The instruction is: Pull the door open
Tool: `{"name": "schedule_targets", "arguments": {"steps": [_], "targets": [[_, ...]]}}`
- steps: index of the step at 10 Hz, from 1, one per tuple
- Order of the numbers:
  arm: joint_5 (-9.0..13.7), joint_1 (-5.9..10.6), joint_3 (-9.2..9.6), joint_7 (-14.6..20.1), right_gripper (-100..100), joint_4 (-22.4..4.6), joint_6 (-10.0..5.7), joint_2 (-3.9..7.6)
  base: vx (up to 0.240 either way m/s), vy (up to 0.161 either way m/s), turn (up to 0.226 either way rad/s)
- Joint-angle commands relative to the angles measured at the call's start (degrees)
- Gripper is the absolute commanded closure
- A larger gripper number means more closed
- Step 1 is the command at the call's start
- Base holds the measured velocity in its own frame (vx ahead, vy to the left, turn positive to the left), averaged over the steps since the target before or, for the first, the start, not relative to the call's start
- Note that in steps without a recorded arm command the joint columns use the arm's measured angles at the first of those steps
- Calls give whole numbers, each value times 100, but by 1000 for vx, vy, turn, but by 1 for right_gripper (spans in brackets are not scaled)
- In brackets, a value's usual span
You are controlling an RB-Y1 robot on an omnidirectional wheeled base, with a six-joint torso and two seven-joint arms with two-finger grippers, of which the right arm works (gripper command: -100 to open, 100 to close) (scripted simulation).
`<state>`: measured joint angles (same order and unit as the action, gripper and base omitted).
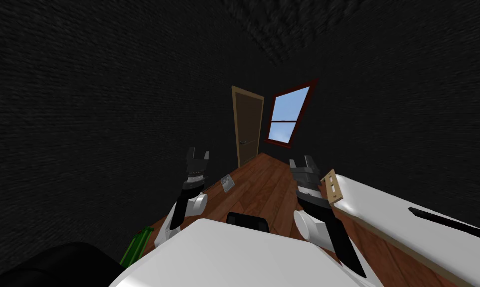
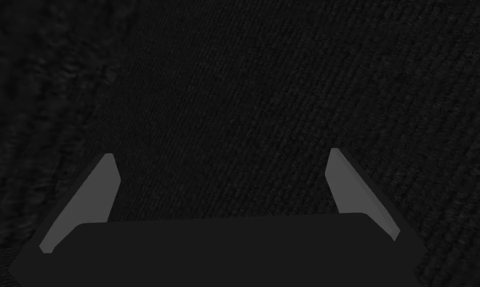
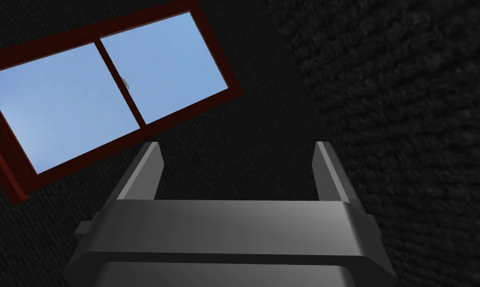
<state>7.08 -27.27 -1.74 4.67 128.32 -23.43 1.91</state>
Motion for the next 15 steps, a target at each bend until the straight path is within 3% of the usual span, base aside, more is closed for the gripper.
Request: {"name": "schedule_targets", "arguments": {"steps": [1, 15], "targets": [[8, 65, 28, 8, -100, -159, -33, 52, 95, -88, 95], [84, 662, 282, 80, -100, -1626, -335, 455, 97, -12, 87]]}}
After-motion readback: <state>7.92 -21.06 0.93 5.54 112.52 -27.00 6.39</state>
